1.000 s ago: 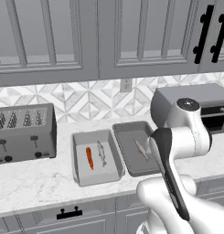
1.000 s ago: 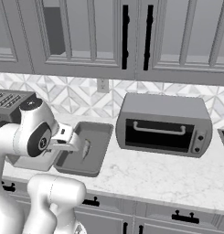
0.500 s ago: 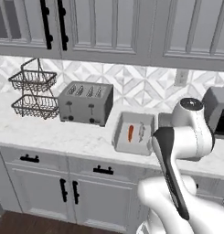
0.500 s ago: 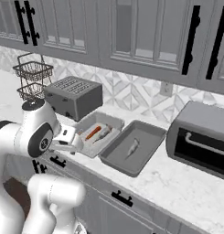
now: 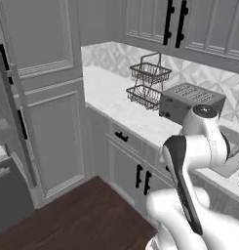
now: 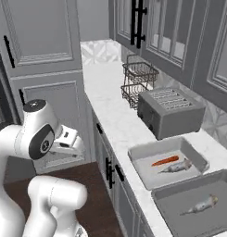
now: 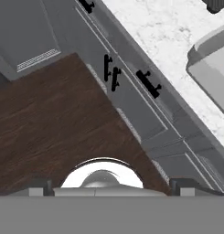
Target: Place one carrot and one fish in each tupperware on the nearby counter, to pack two identical lunches.
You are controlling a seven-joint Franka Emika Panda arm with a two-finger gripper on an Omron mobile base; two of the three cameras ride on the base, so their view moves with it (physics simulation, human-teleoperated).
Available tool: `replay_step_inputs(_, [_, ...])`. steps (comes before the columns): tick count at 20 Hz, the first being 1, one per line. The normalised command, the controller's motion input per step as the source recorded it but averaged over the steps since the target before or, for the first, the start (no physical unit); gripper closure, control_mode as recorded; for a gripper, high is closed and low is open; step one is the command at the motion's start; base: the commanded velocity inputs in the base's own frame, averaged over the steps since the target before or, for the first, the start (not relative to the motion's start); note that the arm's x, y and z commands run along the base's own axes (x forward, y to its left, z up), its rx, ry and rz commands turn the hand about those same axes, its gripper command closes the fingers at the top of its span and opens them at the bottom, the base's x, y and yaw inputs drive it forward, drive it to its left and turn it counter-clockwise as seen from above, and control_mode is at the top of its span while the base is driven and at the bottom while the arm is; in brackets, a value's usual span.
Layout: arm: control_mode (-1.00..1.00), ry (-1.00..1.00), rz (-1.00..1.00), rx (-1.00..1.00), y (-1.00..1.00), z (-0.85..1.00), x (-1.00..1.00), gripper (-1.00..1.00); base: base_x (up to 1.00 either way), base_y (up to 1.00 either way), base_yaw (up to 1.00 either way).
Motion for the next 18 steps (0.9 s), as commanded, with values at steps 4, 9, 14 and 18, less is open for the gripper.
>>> replay_step_inputs(4, [1.0, 0.0, 0.0, 0.0, 0.0, 0.0, 0.0, -1.0, 0.0, 0.34, 0.98])
replay_step_inputs(9, [1.0, 0.0, 0.0, 0.0, 0.0, 0.0, 0.0, -1.0, -0.04, 0.96, 0.76])
replay_step_inputs(14, [1.0, 0.0, 0.0, 0.0, 0.0, 0.0, 0.0, -1.0, 0.06, 1.0, 0.45])
replay_step_inputs(18, [1.0, 0.0, 0.0, 0.0, 0.0, 0.0, 0.0, -1.0, 0.66, 0.91, 0.07])
